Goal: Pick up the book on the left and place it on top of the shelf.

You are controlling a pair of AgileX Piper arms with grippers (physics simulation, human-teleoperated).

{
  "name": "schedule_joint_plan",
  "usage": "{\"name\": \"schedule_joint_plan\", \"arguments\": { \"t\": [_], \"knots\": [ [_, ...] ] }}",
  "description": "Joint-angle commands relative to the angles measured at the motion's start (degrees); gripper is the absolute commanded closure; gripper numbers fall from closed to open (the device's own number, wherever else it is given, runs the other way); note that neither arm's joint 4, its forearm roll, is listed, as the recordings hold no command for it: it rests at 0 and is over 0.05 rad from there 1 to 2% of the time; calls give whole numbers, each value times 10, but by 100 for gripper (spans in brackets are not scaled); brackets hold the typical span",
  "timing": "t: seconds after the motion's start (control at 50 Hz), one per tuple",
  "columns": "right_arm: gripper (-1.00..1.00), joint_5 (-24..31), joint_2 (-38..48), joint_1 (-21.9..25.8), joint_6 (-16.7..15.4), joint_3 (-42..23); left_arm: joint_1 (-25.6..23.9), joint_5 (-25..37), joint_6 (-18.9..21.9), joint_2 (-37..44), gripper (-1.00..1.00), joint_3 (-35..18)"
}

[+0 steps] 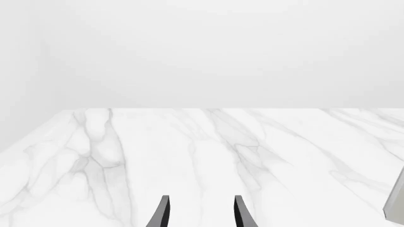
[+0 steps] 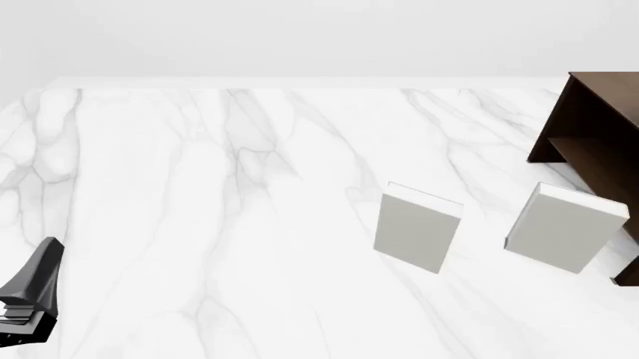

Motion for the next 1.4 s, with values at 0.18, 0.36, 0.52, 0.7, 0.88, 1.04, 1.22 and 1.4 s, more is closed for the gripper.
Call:
{"name": "schedule_joint_plan", "arguments": {
  "t": [0.18, 0.36, 0.52, 0.7, 0.88, 1.04, 1.22, 1.4],
  "knots": [
    [100, -25, 29, -13, -4, -8, 0, 0, 0, 0, -100, 0],
    [100, -36, 37, -20, -6, 1, 0, 0, 0, 0, -100, 0],
    [100, -41, 43, -27, -10, 6, 0, 0, 0, 0, -100, 0],
    [100, -49, 51, -31, -11, 13, 0, 0, 0, 0, -100, 0],
    [100, -57, 64, -28, -10, 15, 0, 0, 0, 0, -100, 0],
    [-100, -48, 75, -17, 3, 13, 0, 0, 0, 0, -100, 0],
    [-100, -47, 48, -17, 18, 38, 0, 0, 0, 0, -100, 0],
    [-100, -57, 22, -9, 38, 71, 0, 0, 0, 0, -100, 0]
  ]
}}
